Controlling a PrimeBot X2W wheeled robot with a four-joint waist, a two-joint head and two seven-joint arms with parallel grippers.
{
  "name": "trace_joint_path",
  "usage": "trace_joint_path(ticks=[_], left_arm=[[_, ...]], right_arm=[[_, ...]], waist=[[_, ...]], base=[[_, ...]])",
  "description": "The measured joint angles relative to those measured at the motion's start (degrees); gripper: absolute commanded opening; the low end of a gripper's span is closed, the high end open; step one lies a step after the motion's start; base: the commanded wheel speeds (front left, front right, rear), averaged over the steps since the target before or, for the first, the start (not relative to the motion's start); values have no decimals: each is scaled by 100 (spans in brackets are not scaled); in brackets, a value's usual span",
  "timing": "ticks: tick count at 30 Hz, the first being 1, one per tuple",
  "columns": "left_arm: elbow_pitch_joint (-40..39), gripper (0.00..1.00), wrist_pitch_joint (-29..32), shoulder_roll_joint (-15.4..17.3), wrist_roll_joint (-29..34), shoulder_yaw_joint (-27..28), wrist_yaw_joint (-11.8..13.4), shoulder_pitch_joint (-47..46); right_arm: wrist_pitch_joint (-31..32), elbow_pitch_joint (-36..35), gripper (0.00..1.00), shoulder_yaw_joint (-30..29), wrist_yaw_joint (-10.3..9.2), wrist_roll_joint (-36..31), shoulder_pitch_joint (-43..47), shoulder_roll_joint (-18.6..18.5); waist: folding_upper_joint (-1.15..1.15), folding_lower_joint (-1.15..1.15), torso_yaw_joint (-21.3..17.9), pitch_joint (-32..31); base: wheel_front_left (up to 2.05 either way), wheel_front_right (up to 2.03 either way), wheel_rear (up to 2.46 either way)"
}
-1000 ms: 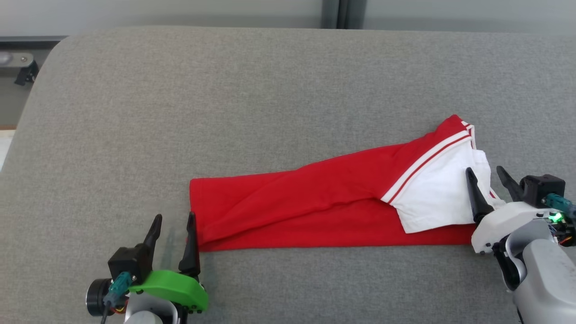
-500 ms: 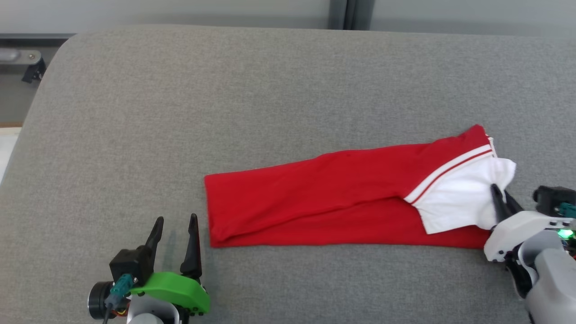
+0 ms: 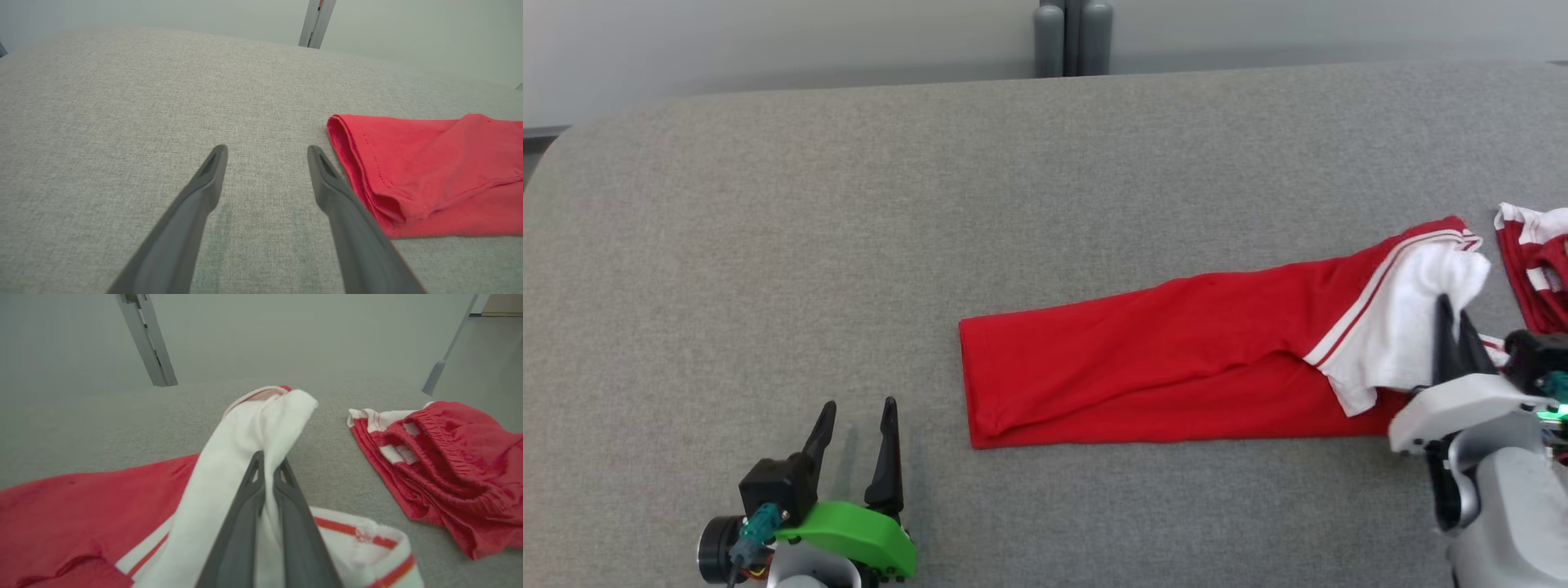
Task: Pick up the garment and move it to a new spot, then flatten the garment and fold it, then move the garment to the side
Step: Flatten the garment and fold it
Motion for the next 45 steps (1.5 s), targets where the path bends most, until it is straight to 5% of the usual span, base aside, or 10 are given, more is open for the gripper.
trace_joint_path(ticks=[8, 19, 20, 21, 24, 28, 40, 45], left_arm=[[64, 100, 0, 0, -2, -99, 5, 1], [154, 100, 0, 0, -53, -271, 35, 3], [167, 100, -1, 0, -53, -267, 37, 5], [174, 100, 0, 1, -53, -264, 38, 7], [176, 100, 0, 1, -53, -254, 54, 17], [174, 100, -1, 2, -52, -174, 73, 71], [-4, 100, 0, 0, 134, 13, 86, 77], [-216, 100, 0, -1, 327, 122, 88, 137]], right_arm=[[0, -932, 0, 1929, 0, 877, 271, 365], [62, -787, 0, 4235, -2, 2206, -285, 461], [57, -771, 29, 4390, -2, 2290, -351, 468], [40, -768, 93, 4539, -2, 2429, -425, 474], [14, -779, 100, 4823, -2, 2777, -570, 479], [1, -746, 100, 4420, -2, 2622, -645, 488], [-1, -825, 100, 1723, -2, 444, 309, 470], [0, -987, 100, 1324, -2, 80, 783, 469]], waist=[[0, 0, 42, -78], [0, 0, 544, -126], [0, 0, 585, -130], [0, 0, 632, -135], [0, 0, 725, -151], [0, 0, 678, -172], [0, 0, 159, -220], [0, 0, -43, -291]], base=[[0, 0, 0], [0, 0, 0], [0, 0, 0], [0, 0, 0], [0, 0, 0], [0, 0, 0], [0, 0, 0], [0, 0, 0]])
